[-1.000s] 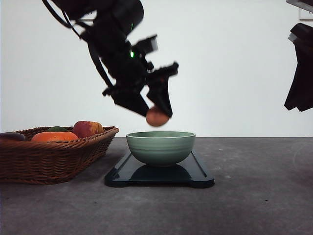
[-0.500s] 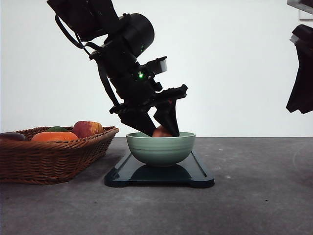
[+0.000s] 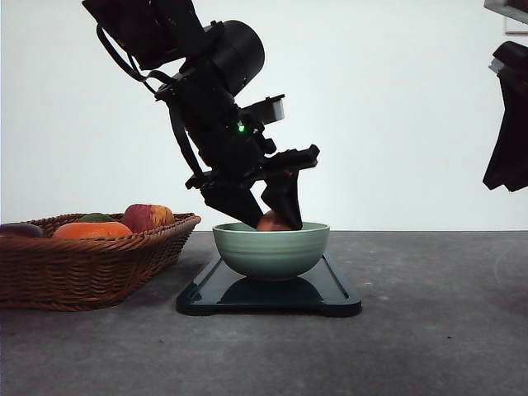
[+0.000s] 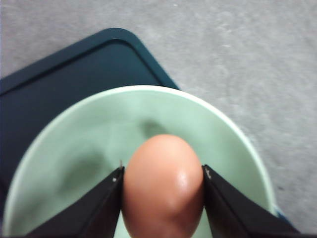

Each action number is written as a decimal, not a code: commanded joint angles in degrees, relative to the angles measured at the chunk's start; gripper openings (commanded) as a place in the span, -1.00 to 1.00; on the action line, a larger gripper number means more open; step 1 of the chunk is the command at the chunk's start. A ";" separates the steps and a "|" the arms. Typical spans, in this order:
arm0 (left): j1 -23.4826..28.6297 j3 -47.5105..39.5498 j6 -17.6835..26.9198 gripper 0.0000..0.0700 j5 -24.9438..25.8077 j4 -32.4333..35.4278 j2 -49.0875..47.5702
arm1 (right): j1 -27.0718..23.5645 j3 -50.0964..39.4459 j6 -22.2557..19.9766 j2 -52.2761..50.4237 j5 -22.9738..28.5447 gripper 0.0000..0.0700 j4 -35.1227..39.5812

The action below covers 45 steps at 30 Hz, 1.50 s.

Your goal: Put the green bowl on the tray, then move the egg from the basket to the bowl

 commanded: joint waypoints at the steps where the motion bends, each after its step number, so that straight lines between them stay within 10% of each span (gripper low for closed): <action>1: -0.42 1.36 -0.48 -0.23 -0.22 0.57 2.09 | 0.24 0.24 0.54 0.48 0.00 -0.57 0.12; 19: -0.59 1.39 -1.34 -0.21 -0.22 -0.62 4.28 | 0.24 0.24 0.56 0.45 0.02 -0.57 -2.47; 26: -0.57 1.94 -2.11 0.15 -0.22 -1.30 4.26 | 0.24 0.24 0.56 0.45 0.04 -0.57 -2.54; 45: 0.13 19.25 -1.79 0.14 0.29 -27.78 -0.38 | 0.24 0.24 0.56 0.45 0.07 -0.57 -2.72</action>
